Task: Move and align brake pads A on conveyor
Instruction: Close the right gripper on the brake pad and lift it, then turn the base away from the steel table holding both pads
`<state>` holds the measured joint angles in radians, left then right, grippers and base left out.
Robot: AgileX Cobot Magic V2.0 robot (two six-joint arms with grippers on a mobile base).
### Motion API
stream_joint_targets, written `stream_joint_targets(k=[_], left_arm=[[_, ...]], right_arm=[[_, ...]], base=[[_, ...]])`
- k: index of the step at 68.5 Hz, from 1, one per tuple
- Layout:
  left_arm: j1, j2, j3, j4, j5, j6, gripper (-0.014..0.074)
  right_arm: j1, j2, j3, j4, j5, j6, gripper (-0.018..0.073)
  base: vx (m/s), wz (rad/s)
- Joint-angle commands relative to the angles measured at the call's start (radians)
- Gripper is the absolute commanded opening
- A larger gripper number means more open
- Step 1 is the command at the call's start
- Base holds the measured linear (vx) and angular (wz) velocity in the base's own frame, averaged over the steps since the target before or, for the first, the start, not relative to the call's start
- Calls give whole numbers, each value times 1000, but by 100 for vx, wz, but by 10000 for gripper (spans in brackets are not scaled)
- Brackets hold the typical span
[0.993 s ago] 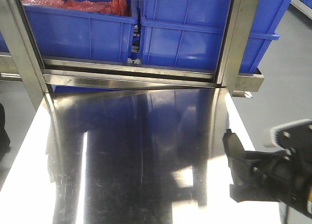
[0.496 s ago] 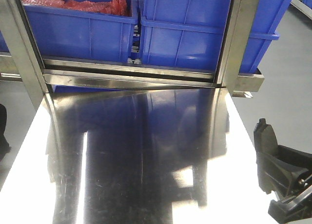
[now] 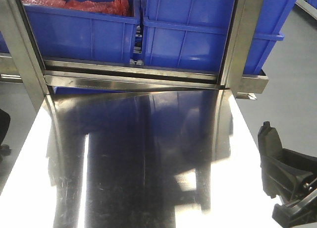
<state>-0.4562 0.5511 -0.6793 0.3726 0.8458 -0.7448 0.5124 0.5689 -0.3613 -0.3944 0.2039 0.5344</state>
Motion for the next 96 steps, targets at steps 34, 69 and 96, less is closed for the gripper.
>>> stream_joint_targets(k=[34,69,96], left_arm=[[-8,2,-25,29,-72,1,31],[-8,2,-25,29,-72,1,31],[-8,2,-25,29,-72,1,31]], right_arm=[[-4,-3,-31,-19,-84,-5,123],[-4,-3,-31,-19,-84,-5,123],[-4,-3,-31,-19,-83,-5,123]], base=[[0,0],[-3,9],[-10,57]])
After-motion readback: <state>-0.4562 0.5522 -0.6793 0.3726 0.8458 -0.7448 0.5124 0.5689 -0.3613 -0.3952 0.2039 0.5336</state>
